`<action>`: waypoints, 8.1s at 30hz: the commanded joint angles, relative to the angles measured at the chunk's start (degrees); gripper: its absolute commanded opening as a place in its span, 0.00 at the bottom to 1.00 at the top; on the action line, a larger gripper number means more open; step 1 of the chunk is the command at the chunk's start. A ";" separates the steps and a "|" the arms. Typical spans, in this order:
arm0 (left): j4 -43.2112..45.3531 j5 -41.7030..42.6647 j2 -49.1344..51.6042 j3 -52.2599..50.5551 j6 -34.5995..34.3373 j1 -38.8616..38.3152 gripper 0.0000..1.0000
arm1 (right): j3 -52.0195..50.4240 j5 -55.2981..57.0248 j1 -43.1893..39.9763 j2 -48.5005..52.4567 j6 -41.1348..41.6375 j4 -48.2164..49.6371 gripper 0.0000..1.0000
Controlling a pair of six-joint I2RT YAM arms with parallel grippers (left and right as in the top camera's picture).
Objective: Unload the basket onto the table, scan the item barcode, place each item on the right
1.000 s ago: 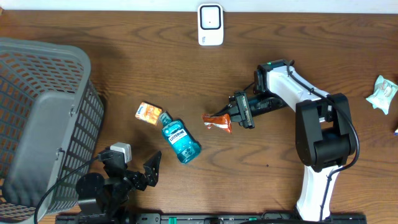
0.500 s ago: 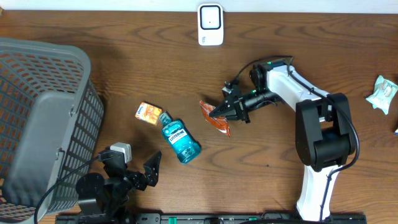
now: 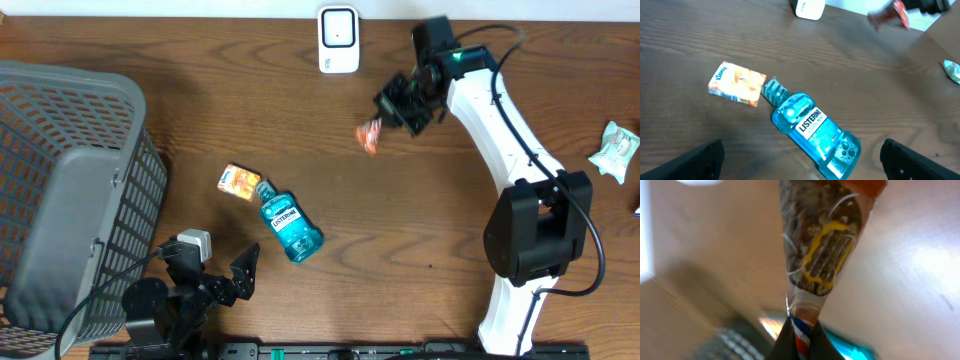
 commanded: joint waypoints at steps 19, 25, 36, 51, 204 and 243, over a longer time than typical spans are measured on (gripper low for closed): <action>0.07 0.55 -0.11 0.35 0.74 0.31 0.99 | 16.44 29.75 5.09 16.22 17.40 32.30 0.02; 0.04 0.55 -0.11 0.35 0.72 0.31 0.99 | 39.91 33.00 5.68 30.40 17.22 23.82 0.02; 0.04 0.55 -0.11 0.35 0.74 0.31 0.99 | 47.93 36.74 6.21 33.83 14.16 18.14 0.02; 0.04 0.55 -0.11 0.35 0.72 0.31 0.99 | 59.36 56.26 -8.37 27.80 13.75 -41.81 0.01; 0.04 0.55 -0.09 0.35 0.74 0.31 0.99 | 6.54 21.05 15.30 12.35 -61.68 -19.78 0.61; 0.04 0.55 -0.09 0.35 0.74 0.31 0.99 | -56.72 18.88 15.47 -42.77 -52.35 35.71 0.99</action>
